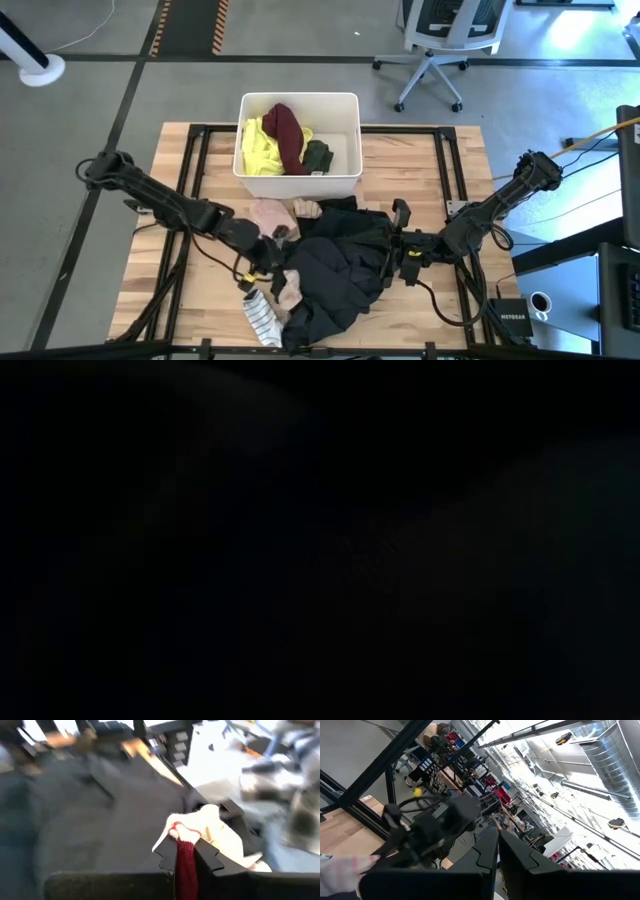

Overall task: Sort clothes
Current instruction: Put the red sock into the white laundry organizer

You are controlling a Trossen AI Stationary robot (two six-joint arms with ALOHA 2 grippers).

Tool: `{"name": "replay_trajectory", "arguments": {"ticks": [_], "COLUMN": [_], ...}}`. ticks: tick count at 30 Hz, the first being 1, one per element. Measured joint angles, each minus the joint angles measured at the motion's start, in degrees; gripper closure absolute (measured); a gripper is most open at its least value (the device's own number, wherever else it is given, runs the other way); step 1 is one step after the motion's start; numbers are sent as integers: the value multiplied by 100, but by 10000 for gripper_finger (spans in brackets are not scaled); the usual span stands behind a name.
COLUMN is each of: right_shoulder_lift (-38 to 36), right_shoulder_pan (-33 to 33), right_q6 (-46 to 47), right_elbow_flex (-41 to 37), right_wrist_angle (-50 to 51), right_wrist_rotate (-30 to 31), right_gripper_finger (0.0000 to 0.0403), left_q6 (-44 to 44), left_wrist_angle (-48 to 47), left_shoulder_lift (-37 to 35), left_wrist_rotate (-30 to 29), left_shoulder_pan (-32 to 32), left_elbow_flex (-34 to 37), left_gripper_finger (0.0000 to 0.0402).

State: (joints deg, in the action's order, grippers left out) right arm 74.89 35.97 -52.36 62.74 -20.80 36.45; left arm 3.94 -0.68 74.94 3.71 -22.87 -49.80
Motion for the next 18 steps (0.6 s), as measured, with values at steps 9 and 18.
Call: {"name": "replay_trajectory", "arguments": {"ticks": [9, 18], "right_shoulder_lift": [0, 0], "right_shoulder_pan": [0, 0], "right_q6": [0, -2], "right_elbow_flex": [0, 0], "right_wrist_angle": [7, 44], "right_wrist_rotate": [0, 0], "right_gripper_finger": [370, 370], "left_q6": [1049, 2097], "left_wrist_angle": [913, 1804], "left_shoulder_lift": [-960, -1780], "left_wrist_rotate": [-1872, -3336], "left_shoulder_pan": [241, 1147], "left_elbow_flex": [-2, -4], "left_gripper_finger": [378, 368]}}
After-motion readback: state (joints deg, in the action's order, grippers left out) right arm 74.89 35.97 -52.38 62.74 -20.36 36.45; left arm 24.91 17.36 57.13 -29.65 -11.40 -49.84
